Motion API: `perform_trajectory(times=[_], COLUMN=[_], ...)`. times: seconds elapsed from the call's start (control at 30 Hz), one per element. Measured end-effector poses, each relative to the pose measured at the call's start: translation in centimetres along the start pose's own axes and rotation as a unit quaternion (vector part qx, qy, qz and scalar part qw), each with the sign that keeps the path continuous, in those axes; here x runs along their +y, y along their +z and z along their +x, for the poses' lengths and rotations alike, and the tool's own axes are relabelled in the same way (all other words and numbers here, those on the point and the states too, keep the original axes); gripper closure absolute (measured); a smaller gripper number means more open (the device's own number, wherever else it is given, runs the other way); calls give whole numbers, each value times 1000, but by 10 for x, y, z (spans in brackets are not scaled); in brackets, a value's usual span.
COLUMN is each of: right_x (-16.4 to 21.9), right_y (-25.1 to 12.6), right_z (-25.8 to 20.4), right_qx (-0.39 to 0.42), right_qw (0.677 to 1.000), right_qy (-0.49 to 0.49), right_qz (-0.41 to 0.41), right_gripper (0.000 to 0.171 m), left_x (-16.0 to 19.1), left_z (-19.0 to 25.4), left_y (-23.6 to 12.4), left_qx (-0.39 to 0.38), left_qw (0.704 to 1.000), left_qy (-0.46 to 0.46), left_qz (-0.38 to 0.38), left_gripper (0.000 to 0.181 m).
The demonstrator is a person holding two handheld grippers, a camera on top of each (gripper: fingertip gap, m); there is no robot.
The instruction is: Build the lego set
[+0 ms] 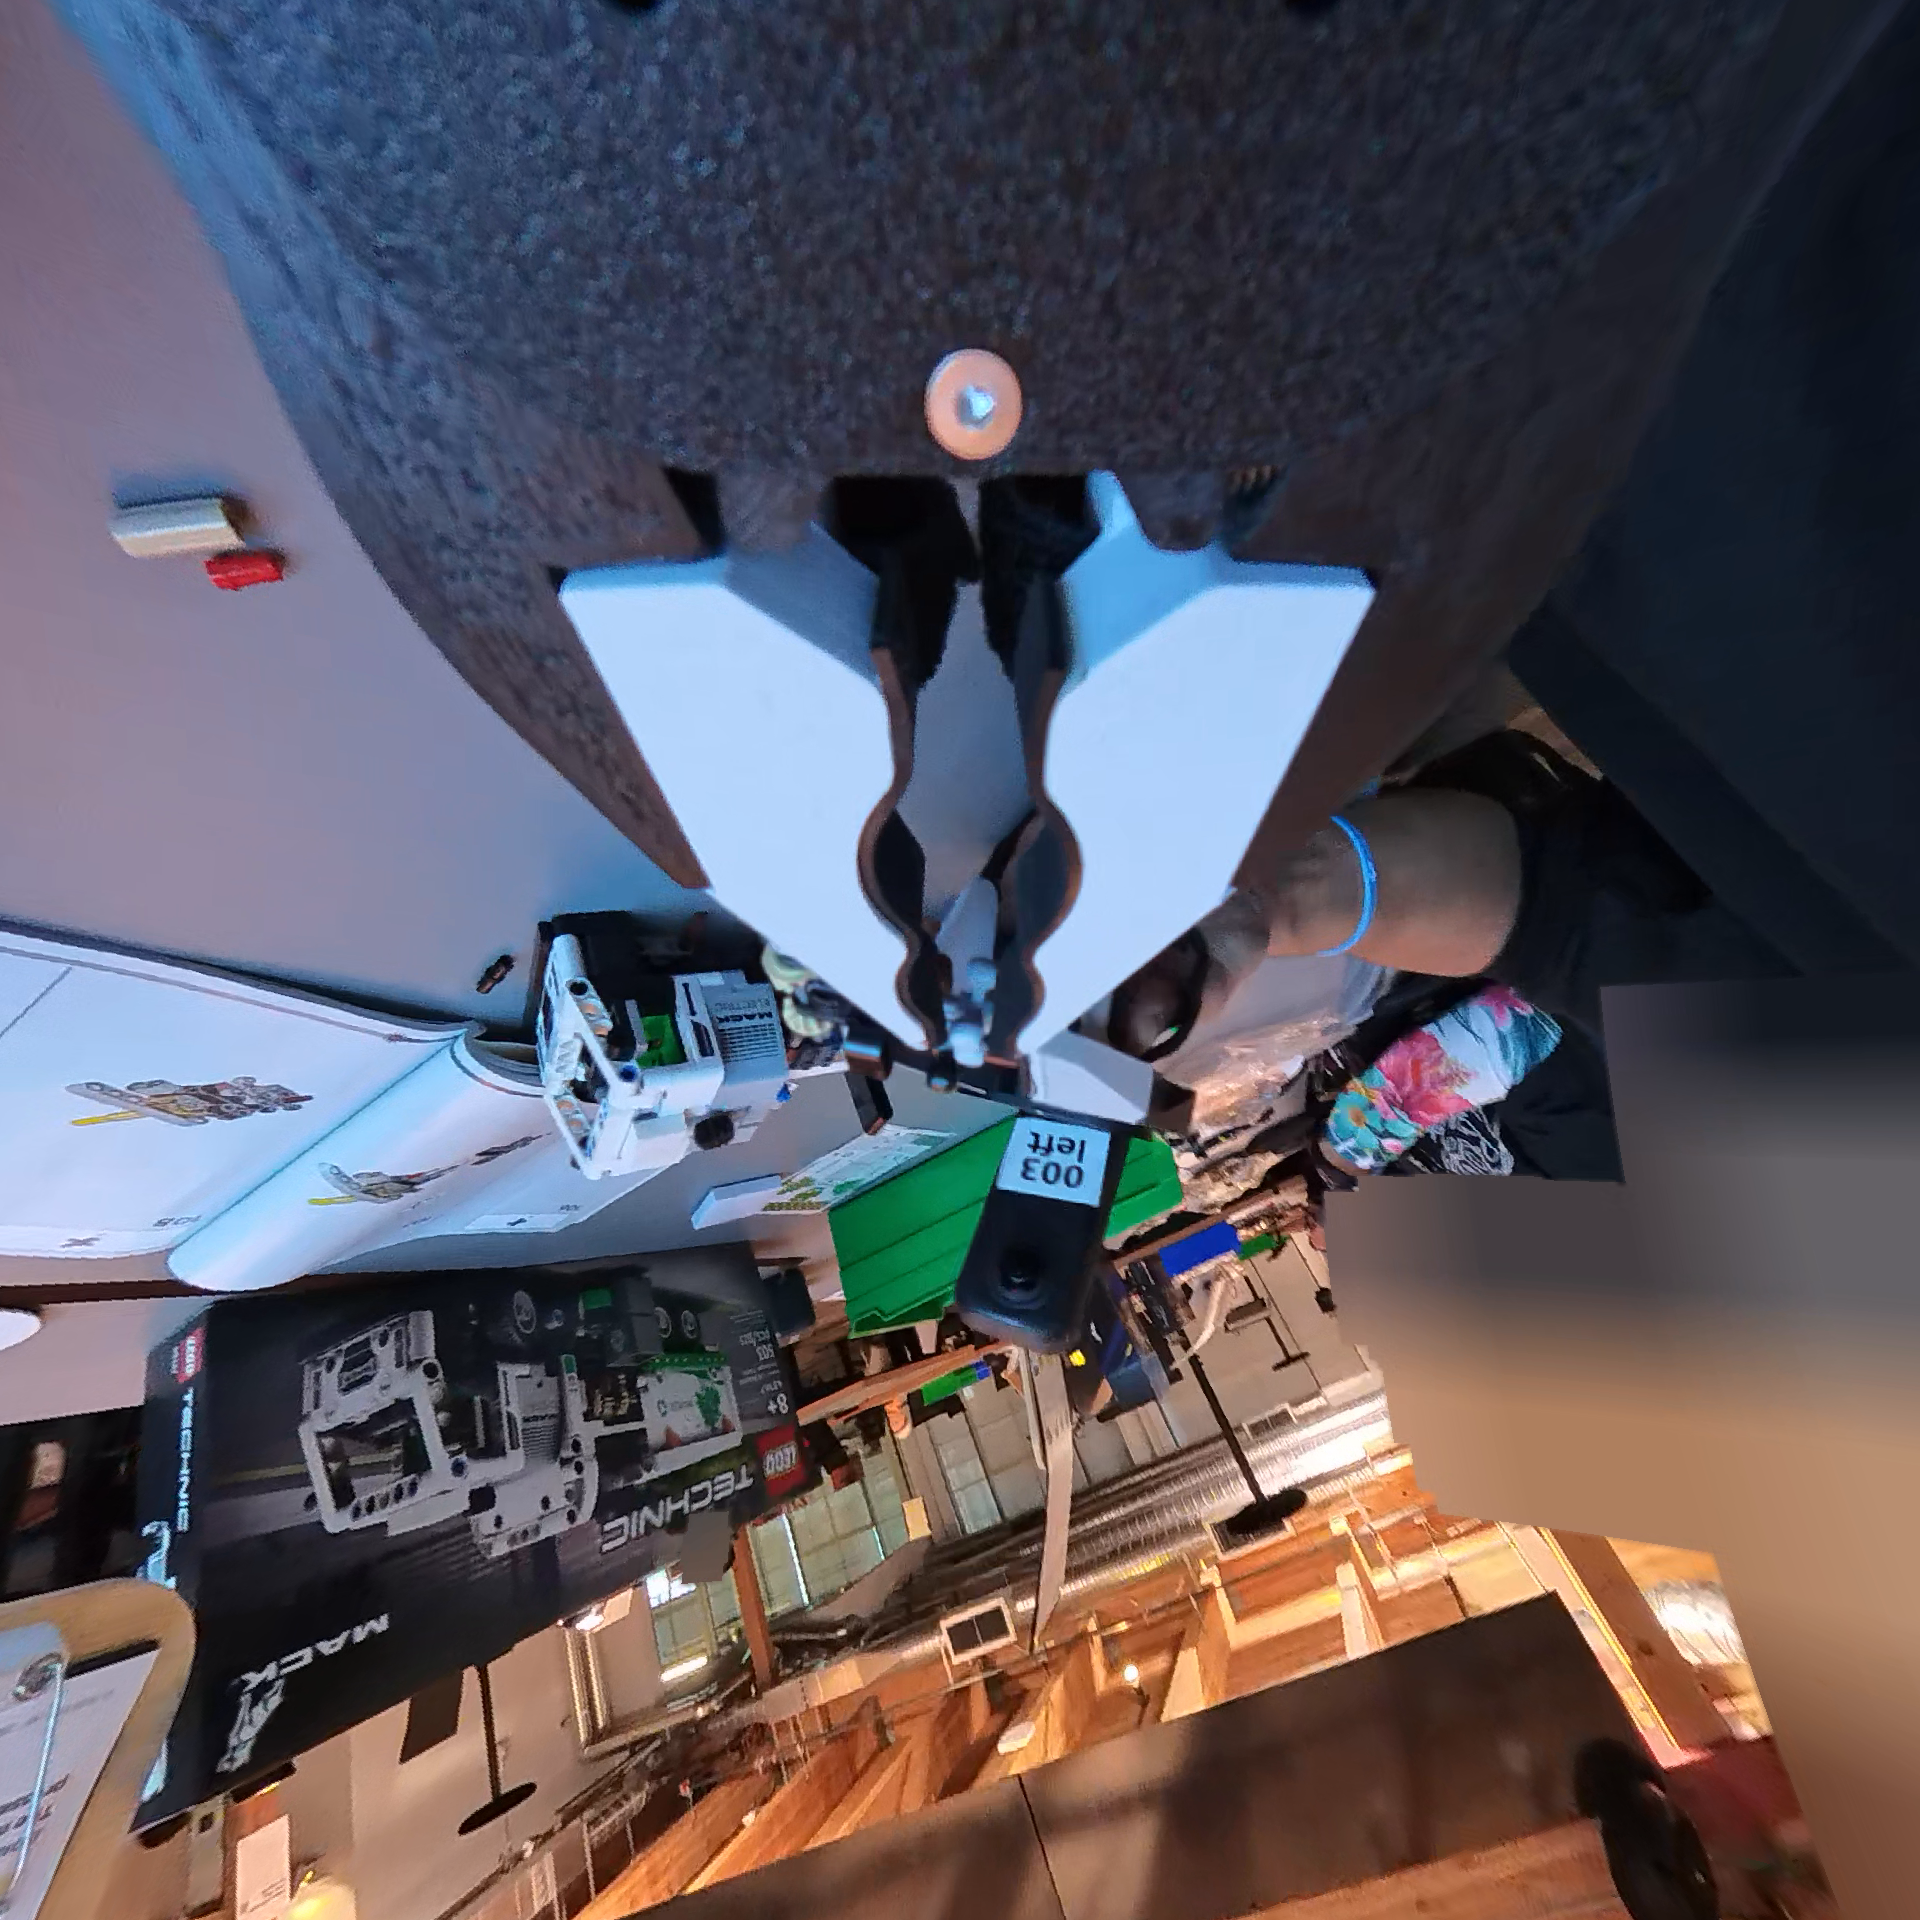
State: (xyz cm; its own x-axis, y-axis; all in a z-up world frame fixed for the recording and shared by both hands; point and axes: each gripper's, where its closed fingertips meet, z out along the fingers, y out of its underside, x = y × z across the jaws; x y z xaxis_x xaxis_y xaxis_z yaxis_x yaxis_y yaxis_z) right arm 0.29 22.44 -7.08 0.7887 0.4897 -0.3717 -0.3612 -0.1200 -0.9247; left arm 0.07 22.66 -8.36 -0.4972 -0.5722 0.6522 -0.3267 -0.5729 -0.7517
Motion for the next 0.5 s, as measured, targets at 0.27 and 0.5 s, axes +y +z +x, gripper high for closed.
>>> perform_trajectory(times=[0.27,0.5], right_x=[5,-2], right_y=[0,-3], right_z=[2,2], right_qx=[5,5], right_qw=[1000,1000], right_qy=[-4,-6], right_qz=[-14,3], right_gripper=[166,159], left_x=[-1,-5], left_z=[-2,-5], left_y=[-1,-5], left_qx=[-5,-12], left_qw=[1000,1000], left_qy=[-2,-2], left_qz=[1,10], left_gripper=[147,147])
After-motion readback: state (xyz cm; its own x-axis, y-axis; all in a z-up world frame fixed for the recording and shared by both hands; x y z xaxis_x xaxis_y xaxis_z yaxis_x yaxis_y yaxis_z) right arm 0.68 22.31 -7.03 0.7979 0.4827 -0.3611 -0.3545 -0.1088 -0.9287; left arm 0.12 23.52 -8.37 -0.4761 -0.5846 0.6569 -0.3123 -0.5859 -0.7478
